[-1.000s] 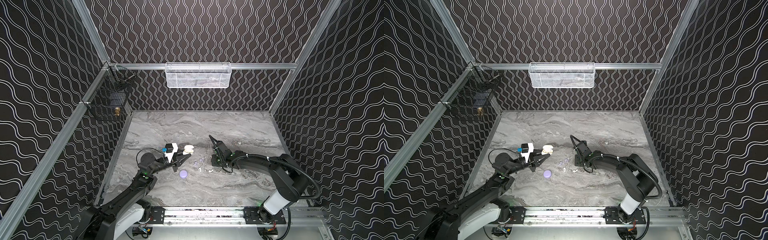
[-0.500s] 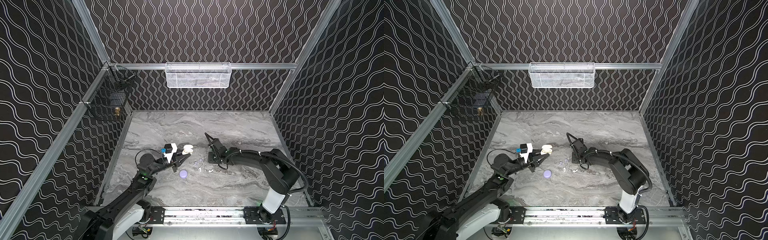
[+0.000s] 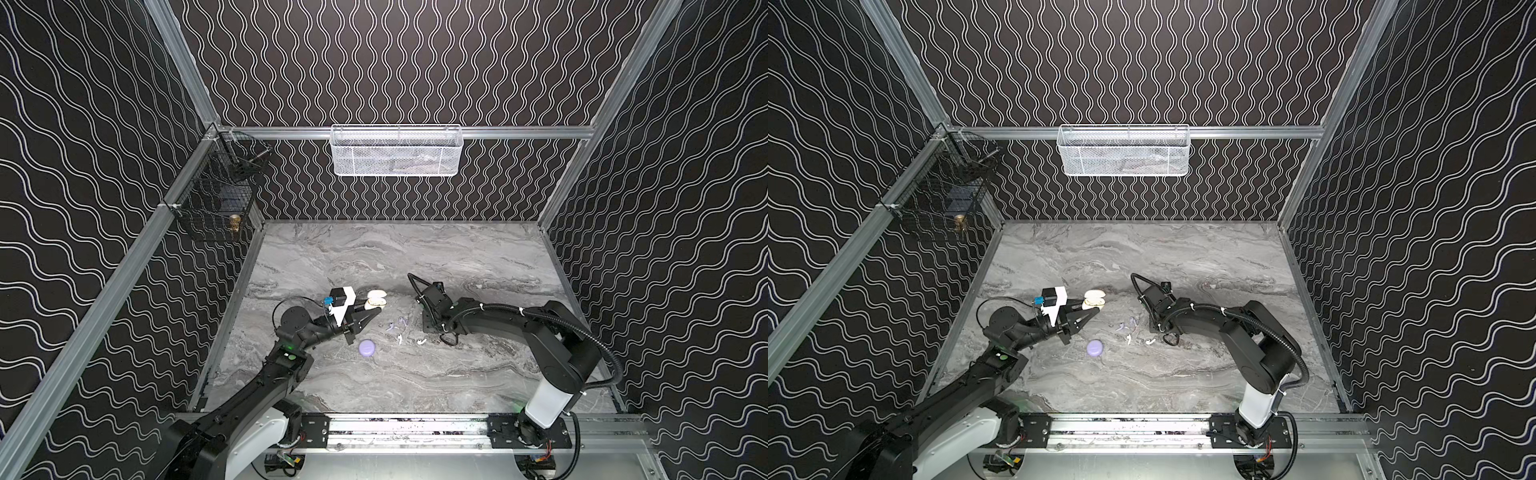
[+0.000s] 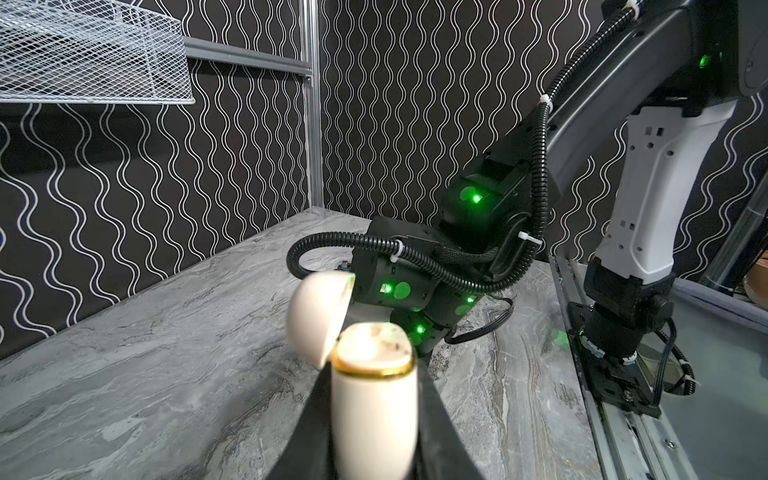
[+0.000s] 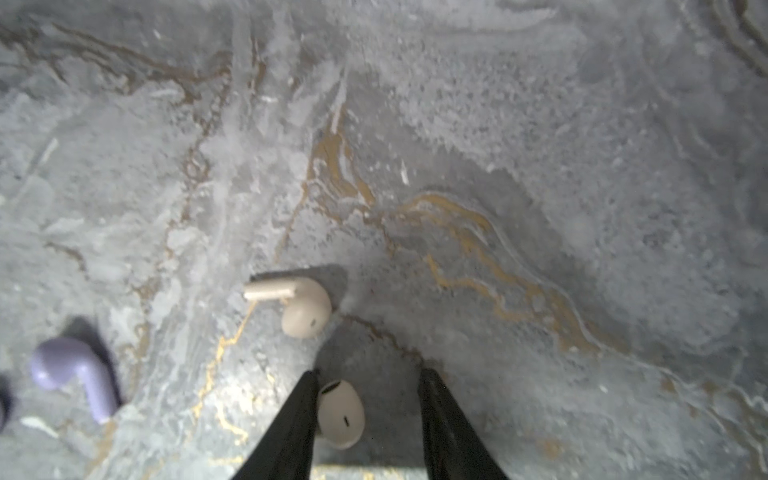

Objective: Insert the wireless bluetooth earbuds into the charging case

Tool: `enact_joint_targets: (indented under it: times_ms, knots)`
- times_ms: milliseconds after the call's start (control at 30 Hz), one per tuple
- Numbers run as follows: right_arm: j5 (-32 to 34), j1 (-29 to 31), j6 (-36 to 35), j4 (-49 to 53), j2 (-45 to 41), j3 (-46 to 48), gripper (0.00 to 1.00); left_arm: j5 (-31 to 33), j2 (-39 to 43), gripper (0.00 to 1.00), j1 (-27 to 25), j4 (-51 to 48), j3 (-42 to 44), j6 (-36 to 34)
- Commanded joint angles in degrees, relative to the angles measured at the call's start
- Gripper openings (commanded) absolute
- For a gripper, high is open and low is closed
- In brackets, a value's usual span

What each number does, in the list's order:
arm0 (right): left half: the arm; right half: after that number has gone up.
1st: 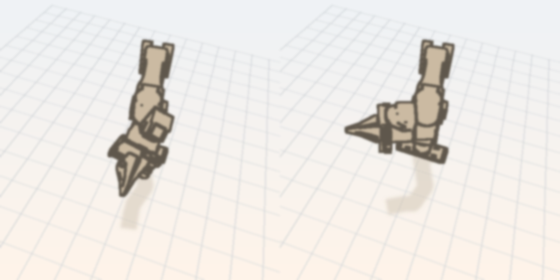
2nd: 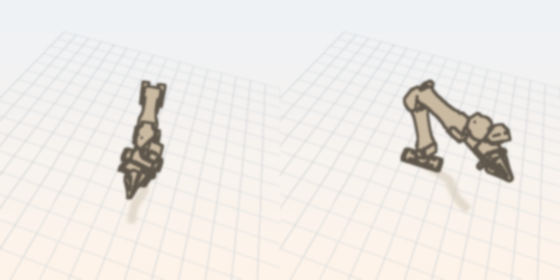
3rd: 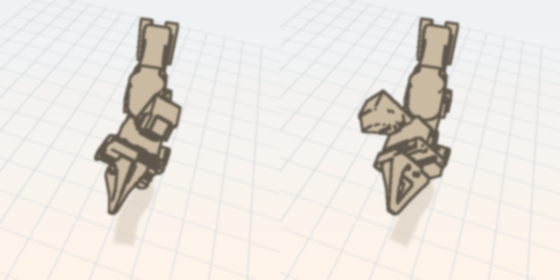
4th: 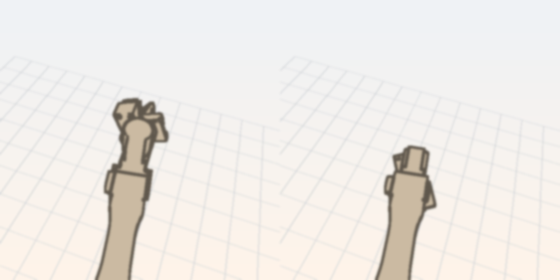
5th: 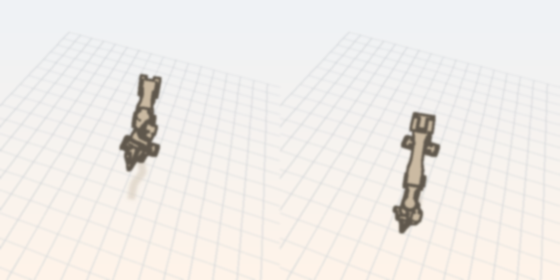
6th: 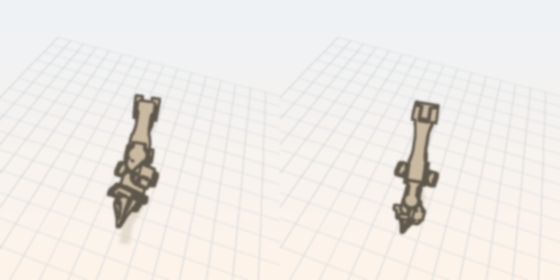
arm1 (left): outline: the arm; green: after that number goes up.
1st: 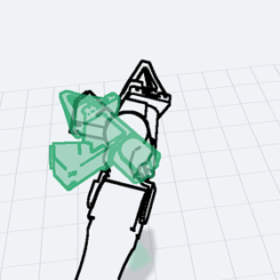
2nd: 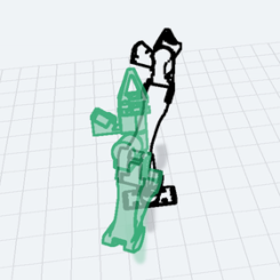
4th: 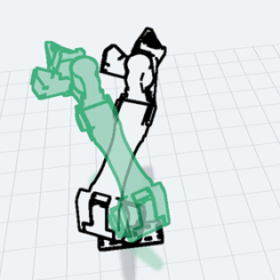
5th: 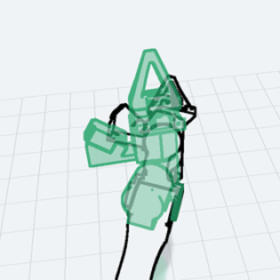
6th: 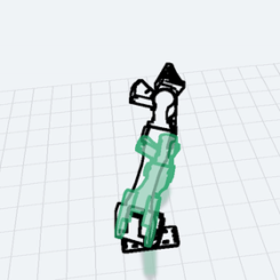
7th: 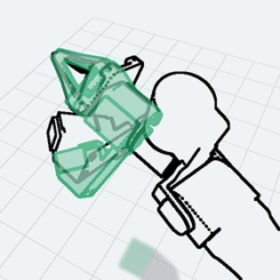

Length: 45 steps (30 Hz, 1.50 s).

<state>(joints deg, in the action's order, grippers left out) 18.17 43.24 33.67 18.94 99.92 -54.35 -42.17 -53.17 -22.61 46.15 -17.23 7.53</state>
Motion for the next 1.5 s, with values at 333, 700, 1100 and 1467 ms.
enact_joint_targets:
  times_ms: [333,700,1100,1467]
  knots:
    - [-0.8,0.9,1.7,2.0,-1.0,1.0,0.55,0.1,0.7,0.00,-0.1,1.2,-0.1,0.0]
    - [2.7,2.5,2.9,5.8,-2.6,1.5,0.56,0.2,0.6,0.00,-0.2,0.7,-0.3,-0.1]
    - [0.4,2.5,2.1,2.5,-4.7,3.5,0.54,0.3,1.0,0.00,-0.2,0.3,-0.3,0.0]
    - [-5.7,0.8,1.2,-2.8,-3.0,2.8,0.48,0.0,1.0,0.00,-0.2,0.8,-0.1,0.1]
